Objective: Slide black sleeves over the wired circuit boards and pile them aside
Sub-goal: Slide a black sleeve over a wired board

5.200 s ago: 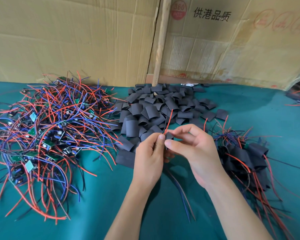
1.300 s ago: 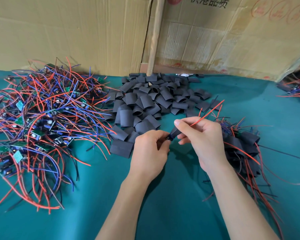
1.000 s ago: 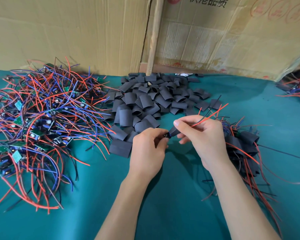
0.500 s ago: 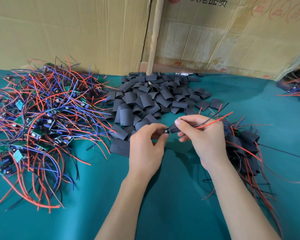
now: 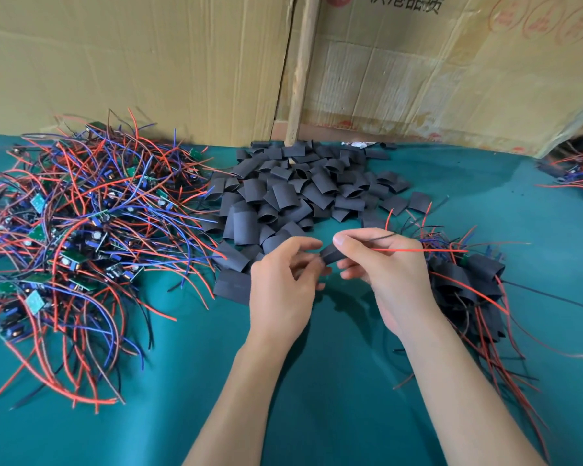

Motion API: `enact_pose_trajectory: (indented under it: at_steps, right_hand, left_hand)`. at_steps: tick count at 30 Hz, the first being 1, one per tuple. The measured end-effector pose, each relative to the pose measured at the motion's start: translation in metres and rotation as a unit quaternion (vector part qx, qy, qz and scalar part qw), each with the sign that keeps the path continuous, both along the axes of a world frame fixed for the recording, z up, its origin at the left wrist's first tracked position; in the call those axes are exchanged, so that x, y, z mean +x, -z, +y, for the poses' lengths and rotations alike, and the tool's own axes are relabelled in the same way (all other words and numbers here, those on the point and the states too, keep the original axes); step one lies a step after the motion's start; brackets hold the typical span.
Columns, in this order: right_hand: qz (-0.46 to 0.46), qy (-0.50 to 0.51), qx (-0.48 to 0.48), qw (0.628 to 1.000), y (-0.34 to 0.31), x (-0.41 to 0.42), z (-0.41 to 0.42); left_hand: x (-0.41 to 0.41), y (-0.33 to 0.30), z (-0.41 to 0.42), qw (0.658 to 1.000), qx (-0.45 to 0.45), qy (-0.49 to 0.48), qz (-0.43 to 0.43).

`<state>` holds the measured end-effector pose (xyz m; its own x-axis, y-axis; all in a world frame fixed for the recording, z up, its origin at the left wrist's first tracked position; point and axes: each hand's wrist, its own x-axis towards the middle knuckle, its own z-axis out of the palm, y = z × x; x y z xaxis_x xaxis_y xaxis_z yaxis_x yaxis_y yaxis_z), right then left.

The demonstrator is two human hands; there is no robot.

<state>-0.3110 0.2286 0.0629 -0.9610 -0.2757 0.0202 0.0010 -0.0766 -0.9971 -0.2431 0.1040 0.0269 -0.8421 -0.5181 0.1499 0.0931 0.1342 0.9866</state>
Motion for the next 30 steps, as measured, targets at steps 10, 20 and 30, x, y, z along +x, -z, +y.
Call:
enact_pose_trajectory:
  at_steps: [10, 20, 30]
  right_hand:
    - [-0.081, -0.051, -0.059, 0.994, -0.005, 0.005, -0.004]
    - [0.102, 0.047, 0.268, 0.957, -0.053, -0.016, 0.064]
    - [0.23, 0.165, 0.46, 0.842, -0.118, -0.053, 0.11]
  left_hand:
    - [-0.003, -0.001, -0.002, 1.0, 0.017, 0.018, 0.0]
    - [-0.003, -0.004, -0.002, 0.985, 0.053, 0.156, -0.051]
    - [-0.005, -0.003, 0.004, 0.991, -0.031, 0.106, -0.081]
